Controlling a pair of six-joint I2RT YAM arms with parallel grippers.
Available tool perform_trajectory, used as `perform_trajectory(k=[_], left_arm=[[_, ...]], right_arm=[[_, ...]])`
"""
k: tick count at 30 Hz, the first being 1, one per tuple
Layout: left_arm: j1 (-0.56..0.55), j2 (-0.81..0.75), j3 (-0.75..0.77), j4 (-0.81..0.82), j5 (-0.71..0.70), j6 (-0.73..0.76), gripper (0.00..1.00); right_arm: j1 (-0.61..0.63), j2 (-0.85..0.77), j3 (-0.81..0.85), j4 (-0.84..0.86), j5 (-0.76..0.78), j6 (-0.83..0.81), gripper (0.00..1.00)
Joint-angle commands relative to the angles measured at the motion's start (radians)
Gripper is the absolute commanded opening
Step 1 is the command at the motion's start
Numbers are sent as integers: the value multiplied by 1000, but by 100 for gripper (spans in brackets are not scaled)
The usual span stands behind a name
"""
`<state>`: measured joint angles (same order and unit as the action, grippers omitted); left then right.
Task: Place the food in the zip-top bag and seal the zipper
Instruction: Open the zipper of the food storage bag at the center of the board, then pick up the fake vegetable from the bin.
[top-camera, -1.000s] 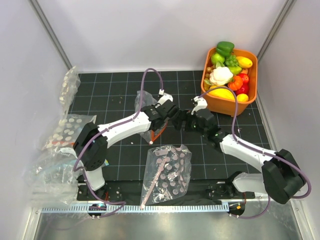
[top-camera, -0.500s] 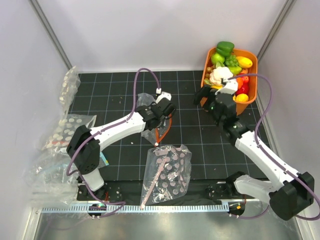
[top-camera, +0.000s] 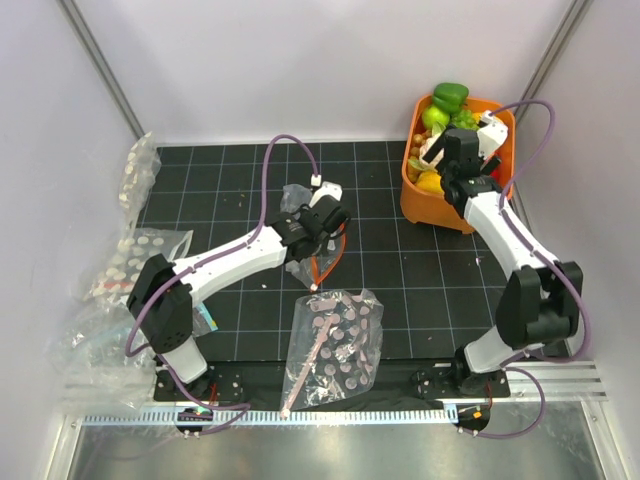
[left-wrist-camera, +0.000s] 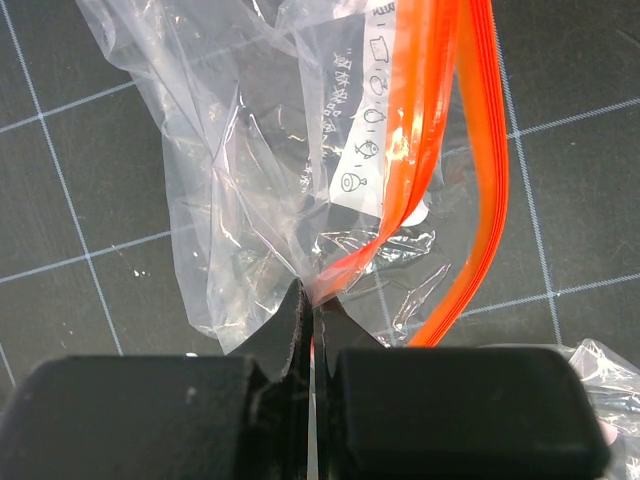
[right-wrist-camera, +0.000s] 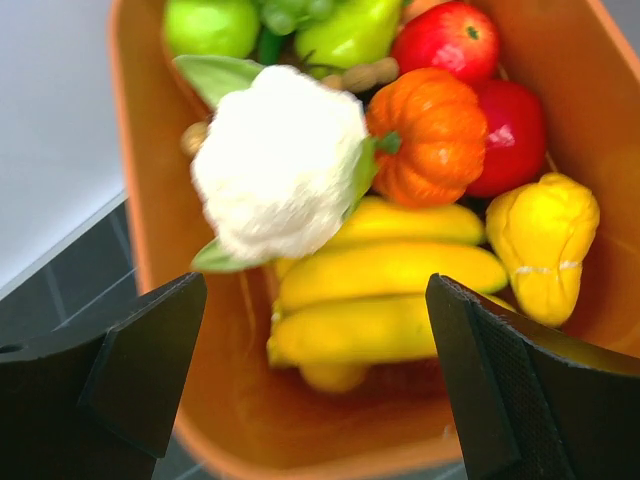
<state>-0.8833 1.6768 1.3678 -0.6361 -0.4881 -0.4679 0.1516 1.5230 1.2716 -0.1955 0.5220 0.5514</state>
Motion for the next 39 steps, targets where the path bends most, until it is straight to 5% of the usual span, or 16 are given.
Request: perform_trajectory(k=[1,7,16,23,26,31,39], left_arm=[[-6,-49,-3,30,-12,2,0],[-14,-51,-1,32,-10,2,0],[-20,-72,-7,32,-23,0,0],[-23,-68,-7,32,-30,-2,0],[-23,-74,-9,33,-35,-2,0],[-23,-71,-13,35,-49,0,0],[-23,-40,4,29,-47,-12,0]], right_arm=[[-64,86,96,57,10,47,100],[-87,294,262,103,-19,-7,100],[-110,468,284,255,-149,44,99],[-139,430,203,340,-301,85,45],[-139,349,183,329,-336,65,33],[-139,188,99,347,-382,68,22],[-139,-55,-41,360,-447,104,20]])
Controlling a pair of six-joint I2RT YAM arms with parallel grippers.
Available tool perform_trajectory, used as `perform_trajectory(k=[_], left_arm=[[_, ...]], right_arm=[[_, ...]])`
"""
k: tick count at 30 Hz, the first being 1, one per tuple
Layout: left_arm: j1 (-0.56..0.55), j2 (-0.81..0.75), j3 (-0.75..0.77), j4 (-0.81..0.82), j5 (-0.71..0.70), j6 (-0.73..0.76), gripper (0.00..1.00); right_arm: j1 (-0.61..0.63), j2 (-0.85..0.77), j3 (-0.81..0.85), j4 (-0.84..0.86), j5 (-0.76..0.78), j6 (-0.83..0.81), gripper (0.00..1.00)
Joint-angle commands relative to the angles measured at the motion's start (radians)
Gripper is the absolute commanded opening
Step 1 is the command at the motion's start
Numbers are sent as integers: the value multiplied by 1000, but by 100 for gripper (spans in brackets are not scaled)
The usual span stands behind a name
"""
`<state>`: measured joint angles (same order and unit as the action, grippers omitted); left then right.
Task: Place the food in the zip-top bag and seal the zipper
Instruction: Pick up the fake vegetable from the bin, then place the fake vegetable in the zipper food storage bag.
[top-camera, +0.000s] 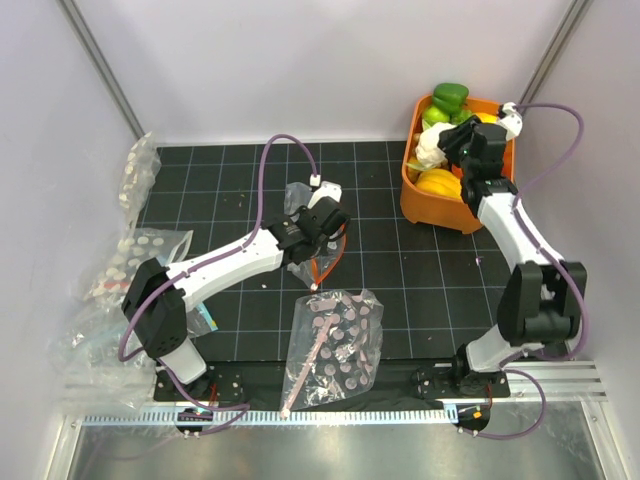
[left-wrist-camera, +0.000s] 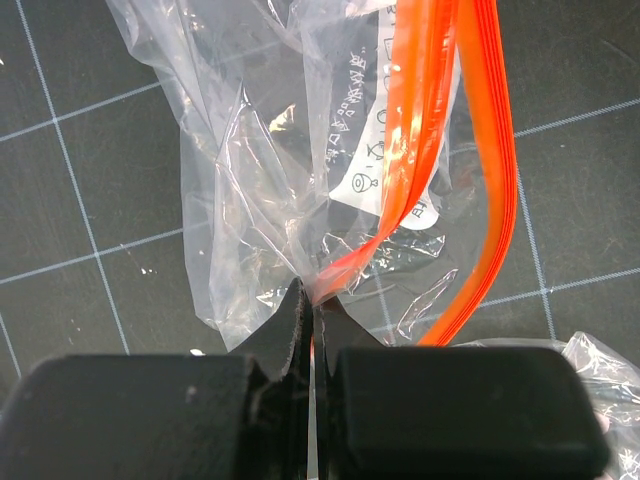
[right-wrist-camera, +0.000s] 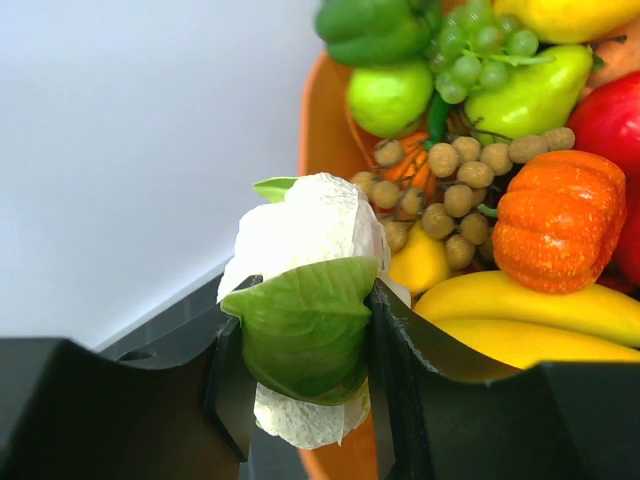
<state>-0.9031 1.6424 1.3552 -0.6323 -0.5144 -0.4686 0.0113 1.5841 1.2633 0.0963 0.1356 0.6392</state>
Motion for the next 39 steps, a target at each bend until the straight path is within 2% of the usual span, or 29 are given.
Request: perform_trajectory(k=[1,4,8,12,16,19,21,23,26,28,39], left_arm=[[-3,-4,15,25,-18,-16,0],[-3,-9,19,16,-13,-37,0],[-3,-16,19,13,16,-51,0],[3,-18,22,16,69,-59,0],[13,-27,19,17,145,-74,0],[18,-39,12,26,194,-84,0],[27,-47,4,34,209,-90,0],[42,-53,-8,39,228,-96,0],[73,-79,-33,66,266,-110,0],[87,-102,-56,83,280,-125,0],[136,-177,-126,144,298,-182,0]], right_arm=[[3,-148,-76,80,-71,17,20],[13,-252,-171,137,-122,56,19],[47,-351,-240,151,-223,105,12],[157,-496,-326,113,-258,103,11],[300,-669,-468,106,-232,13,11],[323,-794,-621,166,-238,13,10],[325,-828,-669,210,-270,51,9],[326,-857,-668,165,-287,21,7],[326,-875,-697,144,-280,25,6],[328,-860,-731,224,-349,59,6],[429,-664,-696,362,-478,44,4]])
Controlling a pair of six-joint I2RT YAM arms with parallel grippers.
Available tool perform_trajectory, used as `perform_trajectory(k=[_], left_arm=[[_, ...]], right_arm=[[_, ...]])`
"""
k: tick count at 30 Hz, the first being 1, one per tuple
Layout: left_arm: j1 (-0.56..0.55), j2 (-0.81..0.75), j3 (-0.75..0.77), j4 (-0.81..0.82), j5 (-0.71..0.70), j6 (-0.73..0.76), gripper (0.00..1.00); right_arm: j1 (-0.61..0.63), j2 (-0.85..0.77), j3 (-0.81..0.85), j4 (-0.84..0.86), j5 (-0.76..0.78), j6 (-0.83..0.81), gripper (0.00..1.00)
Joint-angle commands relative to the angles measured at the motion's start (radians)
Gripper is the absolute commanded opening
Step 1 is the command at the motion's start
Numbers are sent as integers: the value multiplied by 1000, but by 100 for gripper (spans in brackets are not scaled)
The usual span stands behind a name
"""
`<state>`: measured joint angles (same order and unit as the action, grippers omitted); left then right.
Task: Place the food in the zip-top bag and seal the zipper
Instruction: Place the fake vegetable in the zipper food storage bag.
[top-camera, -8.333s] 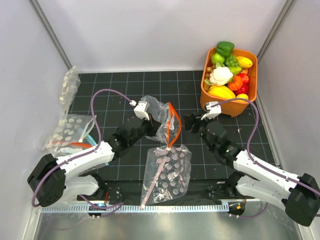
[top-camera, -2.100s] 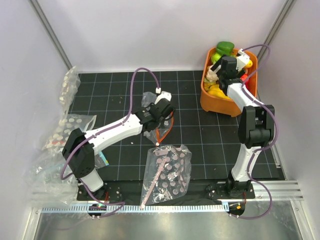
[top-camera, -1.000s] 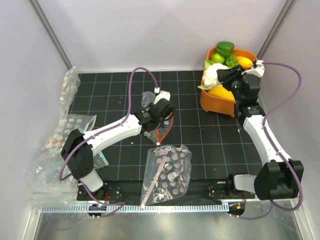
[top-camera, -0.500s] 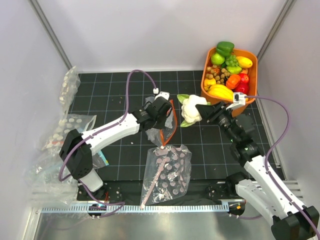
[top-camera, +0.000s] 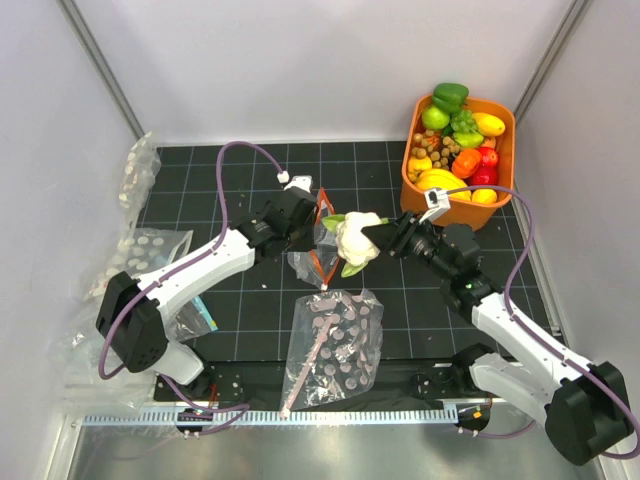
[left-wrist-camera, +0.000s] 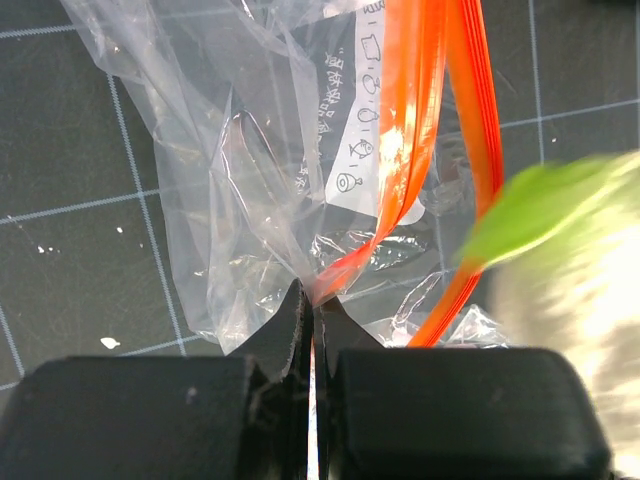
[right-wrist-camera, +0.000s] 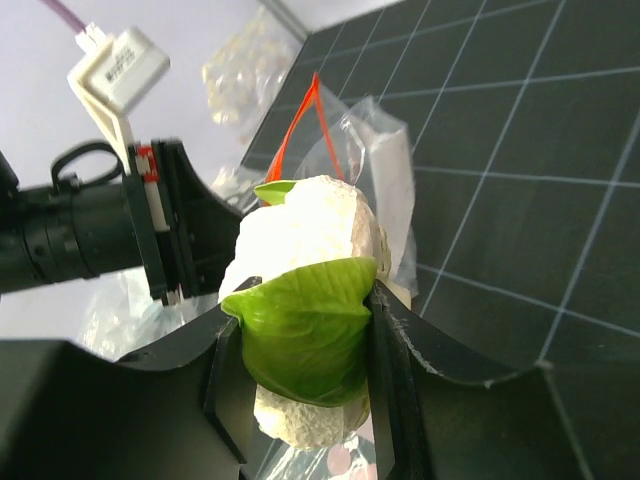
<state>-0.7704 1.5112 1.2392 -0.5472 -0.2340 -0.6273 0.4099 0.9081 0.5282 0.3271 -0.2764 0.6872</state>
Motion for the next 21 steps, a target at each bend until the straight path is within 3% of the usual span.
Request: perform_trajectory(k=[1,10,16,21], left_arm=[[5,-48,-12,61,16,-25,1],[3,-101,-55,99,8,-25,0],[0,-121,-86,170,191,-19,0],[-23,-79,-67,185,335,6,0]], right_arm=[[61,24,44,133,-67,-23,5],[196,107,113,47,37,-130,5],[221,186,134,-6,160,-150,3],[224,198,131,6,158,-153,2]])
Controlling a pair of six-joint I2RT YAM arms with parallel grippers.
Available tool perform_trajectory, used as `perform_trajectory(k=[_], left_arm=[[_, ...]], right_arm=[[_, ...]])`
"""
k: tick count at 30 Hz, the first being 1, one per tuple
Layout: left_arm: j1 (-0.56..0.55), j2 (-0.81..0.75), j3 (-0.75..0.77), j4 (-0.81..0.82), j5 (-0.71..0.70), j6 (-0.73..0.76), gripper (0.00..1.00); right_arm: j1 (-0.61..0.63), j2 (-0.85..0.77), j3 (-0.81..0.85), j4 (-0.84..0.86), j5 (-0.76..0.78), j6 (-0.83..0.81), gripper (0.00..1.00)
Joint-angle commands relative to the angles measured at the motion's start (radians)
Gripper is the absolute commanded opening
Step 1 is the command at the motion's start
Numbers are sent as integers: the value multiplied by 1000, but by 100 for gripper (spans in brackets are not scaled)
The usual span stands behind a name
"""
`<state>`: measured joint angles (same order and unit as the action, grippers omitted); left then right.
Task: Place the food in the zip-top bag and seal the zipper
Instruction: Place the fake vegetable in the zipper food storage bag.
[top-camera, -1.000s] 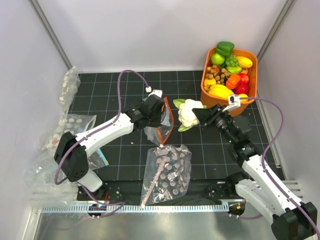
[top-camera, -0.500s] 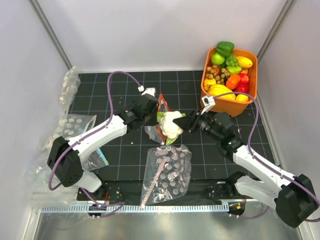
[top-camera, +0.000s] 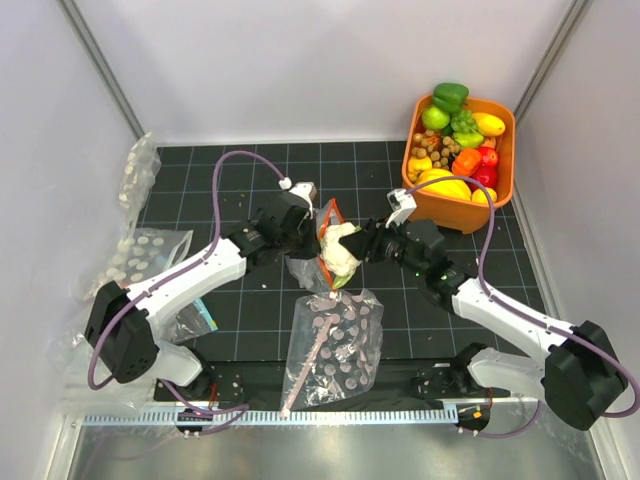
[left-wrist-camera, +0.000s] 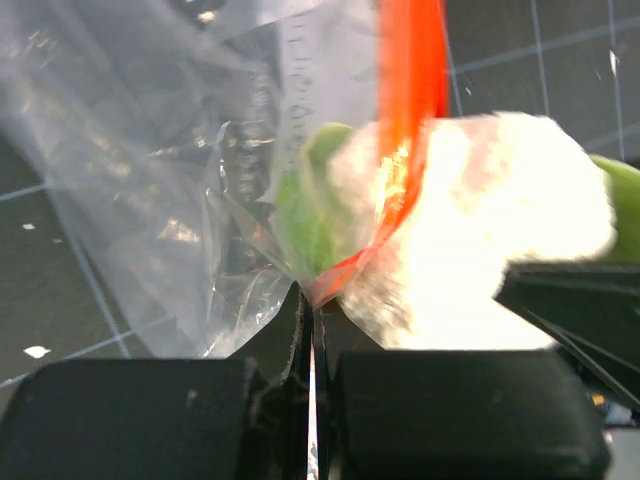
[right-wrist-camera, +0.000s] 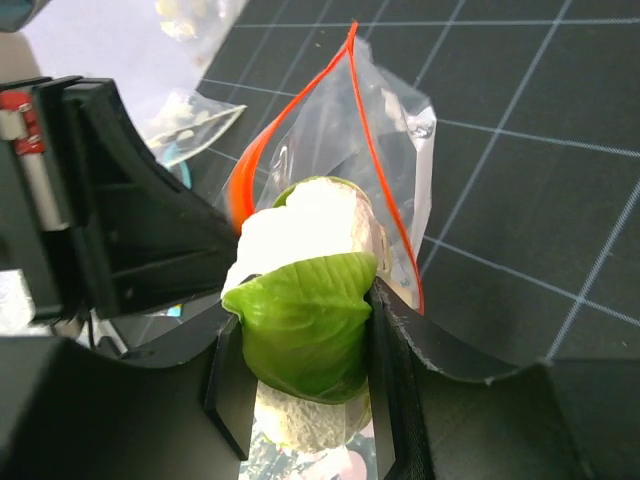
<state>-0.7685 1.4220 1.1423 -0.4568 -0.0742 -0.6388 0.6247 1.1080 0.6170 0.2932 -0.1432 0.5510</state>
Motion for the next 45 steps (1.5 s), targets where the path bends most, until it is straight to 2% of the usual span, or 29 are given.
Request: perform_trajectory(k=[1,5,13,15,19,24,26,28,31,32,35,39,45], left_arm=[[-32,17,37,98,200,22,0],[-46,0,16,136,244,36,0],[-48,-77,-47,299,445,24,0],[-48,-93,-65,317,453,24,0],[-48,-147,-88,328,421,47,0],[-48,-212,-111,300,243,57,0],[-48,-222,-116,291,228,59,0],[-48,-224,-121,309,258,59,0],[-48,-212,-122,334,318,65,0],[-48,-206,-121,334,321,73,0],[-49,-157,-76,282,278,120,0],[-48,-149,-76,256,220,142,0],[-49,-228,-136,348,248,160,0]], right_arm=[[10,-4,41,40,27,-22,3],[12,-14,36,43,45,-23,2],[12,-54,9,61,73,0,2],[12,-71,0,66,94,10,2],[12,-106,-16,46,187,17,1],[10,-88,1,6,223,23,1],[9,-60,10,-8,221,29,1],[9,-45,13,6,200,33,1],[7,-22,-3,110,33,47,1],[7,-7,-6,165,-48,68,1],[7,19,-19,266,-165,111,1],[3,33,-20,297,-194,139,1],[-65,101,-10,337,-271,251,1]])
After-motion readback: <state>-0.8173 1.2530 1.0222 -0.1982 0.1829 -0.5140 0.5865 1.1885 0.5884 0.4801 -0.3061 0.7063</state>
